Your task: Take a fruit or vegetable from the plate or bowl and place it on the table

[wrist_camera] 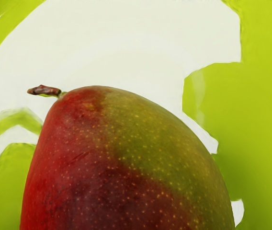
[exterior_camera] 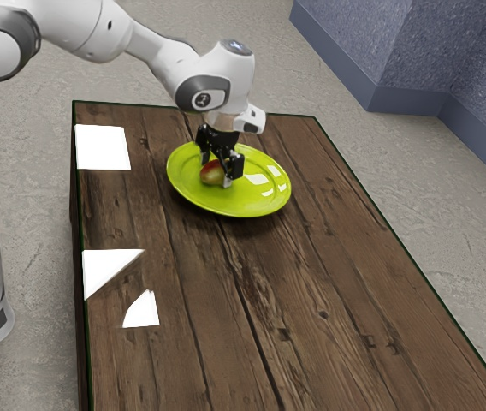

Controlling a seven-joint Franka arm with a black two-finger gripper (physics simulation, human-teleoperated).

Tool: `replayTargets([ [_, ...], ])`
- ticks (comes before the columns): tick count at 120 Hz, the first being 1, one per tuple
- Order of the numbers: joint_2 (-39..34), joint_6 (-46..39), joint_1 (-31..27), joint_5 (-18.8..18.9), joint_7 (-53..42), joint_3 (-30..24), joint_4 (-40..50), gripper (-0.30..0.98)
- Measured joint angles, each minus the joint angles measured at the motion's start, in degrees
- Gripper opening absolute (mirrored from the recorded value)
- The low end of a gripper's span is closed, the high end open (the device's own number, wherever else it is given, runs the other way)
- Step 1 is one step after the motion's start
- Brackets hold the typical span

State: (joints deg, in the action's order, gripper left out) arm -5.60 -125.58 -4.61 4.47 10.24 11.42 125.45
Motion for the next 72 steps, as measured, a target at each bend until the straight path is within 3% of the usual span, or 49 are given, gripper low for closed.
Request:
replayTargets([
  [34,0.82,-0.94,-0.05,0.01,-0.21,-0.06,-0.02,0.69],
  [72,0.79,-2.0,-0.41,0.16,-0.02,-0.01,-0.1,0.42],
])
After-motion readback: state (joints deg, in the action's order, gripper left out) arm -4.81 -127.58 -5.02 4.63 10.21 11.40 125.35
